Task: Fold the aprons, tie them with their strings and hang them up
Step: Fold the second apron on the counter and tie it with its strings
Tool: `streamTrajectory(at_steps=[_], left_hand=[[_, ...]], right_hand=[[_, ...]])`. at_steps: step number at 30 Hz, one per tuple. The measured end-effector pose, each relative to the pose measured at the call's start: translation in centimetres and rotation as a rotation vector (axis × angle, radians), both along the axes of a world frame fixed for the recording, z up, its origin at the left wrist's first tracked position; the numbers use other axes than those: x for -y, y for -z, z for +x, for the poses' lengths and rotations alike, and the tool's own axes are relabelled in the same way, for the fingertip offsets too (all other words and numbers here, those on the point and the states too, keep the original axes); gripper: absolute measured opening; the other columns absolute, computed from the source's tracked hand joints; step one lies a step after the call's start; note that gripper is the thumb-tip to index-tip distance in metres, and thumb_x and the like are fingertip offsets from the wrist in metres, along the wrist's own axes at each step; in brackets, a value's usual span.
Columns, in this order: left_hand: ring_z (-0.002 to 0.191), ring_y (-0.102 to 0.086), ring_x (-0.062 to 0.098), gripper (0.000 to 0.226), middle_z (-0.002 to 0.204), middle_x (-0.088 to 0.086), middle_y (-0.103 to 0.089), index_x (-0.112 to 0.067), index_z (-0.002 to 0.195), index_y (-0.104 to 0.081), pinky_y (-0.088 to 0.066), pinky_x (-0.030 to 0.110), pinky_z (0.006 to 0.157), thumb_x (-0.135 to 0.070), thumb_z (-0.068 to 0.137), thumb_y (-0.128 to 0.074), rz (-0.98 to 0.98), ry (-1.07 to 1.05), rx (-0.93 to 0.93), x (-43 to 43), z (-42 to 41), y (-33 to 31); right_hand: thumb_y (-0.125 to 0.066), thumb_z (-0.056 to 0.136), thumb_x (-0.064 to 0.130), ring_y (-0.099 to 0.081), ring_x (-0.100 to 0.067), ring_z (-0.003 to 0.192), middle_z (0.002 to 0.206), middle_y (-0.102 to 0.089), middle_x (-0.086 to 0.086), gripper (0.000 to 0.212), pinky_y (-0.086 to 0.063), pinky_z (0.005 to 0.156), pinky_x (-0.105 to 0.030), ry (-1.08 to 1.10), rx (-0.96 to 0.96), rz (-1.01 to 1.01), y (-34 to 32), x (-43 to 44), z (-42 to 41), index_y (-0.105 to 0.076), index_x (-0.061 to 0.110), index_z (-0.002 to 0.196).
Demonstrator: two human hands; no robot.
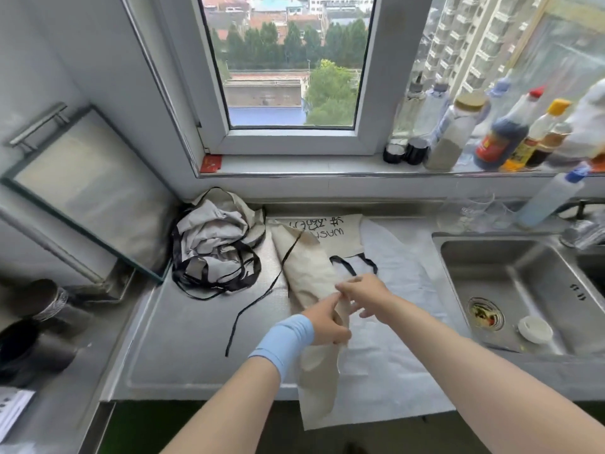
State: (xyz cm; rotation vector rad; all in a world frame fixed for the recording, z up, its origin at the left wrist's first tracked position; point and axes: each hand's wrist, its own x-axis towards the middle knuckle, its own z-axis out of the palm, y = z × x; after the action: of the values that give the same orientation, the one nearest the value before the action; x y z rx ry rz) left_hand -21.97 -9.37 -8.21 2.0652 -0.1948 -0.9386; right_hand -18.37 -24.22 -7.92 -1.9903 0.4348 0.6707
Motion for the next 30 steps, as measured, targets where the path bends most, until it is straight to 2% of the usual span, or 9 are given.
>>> streamTrajectory(at_steps=[2, 5, 9, 13, 16, 19, 22, 25, 30], left_hand=[[0.067, -0.063, 0.013, 0.067, 0.079, -0.003, -0.068, -0.030, 0.140, -0.037, -0.052, 0.025, 0.074, -0.027, 0.081, -0.067, 0.010, 0.000, -0.062, 2.3, -0.1, 0.9], [0.070, -0.063, 0.015, 0.035, 0.084, -0.002, -0.067, -0.020, 0.122, -0.059, -0.050, 0.024, 0.073, -0.027, 0.088, -0.060, 0.064, -0.147, -0.083, 3.9, 0.2, 2.2], [0.099, -0.064, 0.018, 0.027, 0.109, -0.004, -0.068, -0.029, 0.114, -0.064, -0.049, 0.024, 0.087, -0.027, 0.089, -0.052, 0.349, -0.227, 0.102, 3.3, 1.0, 3.7], [0.124, -0.049, 0.021, 0.038, 0.133, 0.000, -0.054, -0.026, 0.129, -0.055, -0.040, 0.033, 0.106, -0.024, 0.092, -0.049, 0.528, -0.139, 0.103, 2.4, 1.7, 5.4], [0.133, -0.036, 0.026, 0.044, 0.142, 0.002, -0.041, -0.027, 0.136, -0.047, -0.035, 0.040, 0.110, -0.023, 0.092, -0.049, 0.619, -0.099, 0.144, 1.9, 2.4, 6.1], [0.135, -0.034, 0.026, 0.051, 0.146, 0.000, -0.035, -0.026, 0.141, -0.039, -0.035, 0.042, 0.110, -0.020, 0.092, -0.050, 0.603, -0.122, 0.159, 1.4, 3.6, 6.2], [0.135, -0.036, 0.024, 0.057, 0.150, -0.001, -0.030, -0.025, 0.145, -0.034, -0.035, 0.040, 0.110, -0.014, 0.090, -0.049, 0.571, -0.125, 0.186, 0.8, 5.2, 6.5], [0.132, -0.042, 0.023, 0.059, 0.151, -0.002, -0.029, -0.024, 0.146, -0.032, -0.037, 0.036, 0.107, -0.014, 0.091, -0.050, 0.547, -0.104, 0.219, 0.4, 7.2, 6.8], [0.123, -0.049, 0.027, 0.053, 0.142, 0.000, -0.035, -0.025, 0.142, -0.037, -0.043, 0.039, 0.100, -0.013, 0.091, -0.046, 0.595, -0.050, 0.199, -0.1, 9.8, 8.1]], right_hand=[[-0.057, 0.078, 0.013, -0.071, -0.024, 0.060, 0.065, -0.067, -0.006, 0.009, -0.038, 0.046, -0.022, -0.036, -0.001, -0.154, 1.5, 2.3, 0.1, -0.063, 0.013, 0.071], [-0.049, 0.072, 0.010, -0.070, -0.022, 0.057, 0.060, -0.068, -0.004, 0.014, -0.043, 0.043, -0.018, -0.089, -0.066, -0.283, 4.3, 5.2, -0.5, -0.063, 0.008, 0.071], [-0.051, 0.083, 0.017, -0.065, -0.025, 0.098, 0.106, -0.066, -0.004, 0.024, -0.045, 0.070, -0.027, -0.207, -0.048, -0.558, 7.0, 6.8, -1.5, -0.060, 0.014, 0.105], [-0.052, 0.084, 0.015, -0.045, -0.026, 0.123, 0.135, -0.043, -0.005, 0.053, -0.041, 0.092, -0.034, -0.475, 0.276, -0.798, 7.8, 6.4, -1.4, -0.038, 0.020, 0.134], [-0.052, 0.082, 0.012, -0.029, -0.025, 0.140, 0.153, -0.025, -0.004, 0.066, -0.033, 0.104, -0.039, -0.763, 0.444, -0.714, 9.2, 6.3, -0.5, -0.032, 0.024, 0.145], [-0.050, 0.084, 0.013, -0.046, -0.025, 0.126, 0.138, -0.043, -0.002, 0.046, -0.033, 0.096, -0.041, -0.909, 0.387, -0.756, 9.7, 6.0, 0.4, -0.048, 0.022, 0.129], [-0.045, 0.088, 0.016, -0.056, -0.025, 0.112, 0.122, -0.056, -0.003, 0.031, -0.034, 0.090, -0.039, -0.878, 0.426, -0.828, 9.4, 5.2, 2.1, -0.055, 0.020, 0.118], [-0.045, 0.090, 0.015, -0.057, -0.027, 0.112, 0.122, -0.058, -0.005, 0.042, -0.039, 0.089, -0.039, -0.795, 0.461, -0.803, 9.1, 4.2, 4.6, -0.048, 0.020, 0.131], [-0.047, 0.091, 0.008, -0.056, -0.028, 0.114, 0.139, -0.041, -0.002, 0.060, -0.048, 0.083, -0.040, -0.725, 0.454, -0.662, 9.8, 2.8, 8.5, -0.033, 0.024, 0.147]])
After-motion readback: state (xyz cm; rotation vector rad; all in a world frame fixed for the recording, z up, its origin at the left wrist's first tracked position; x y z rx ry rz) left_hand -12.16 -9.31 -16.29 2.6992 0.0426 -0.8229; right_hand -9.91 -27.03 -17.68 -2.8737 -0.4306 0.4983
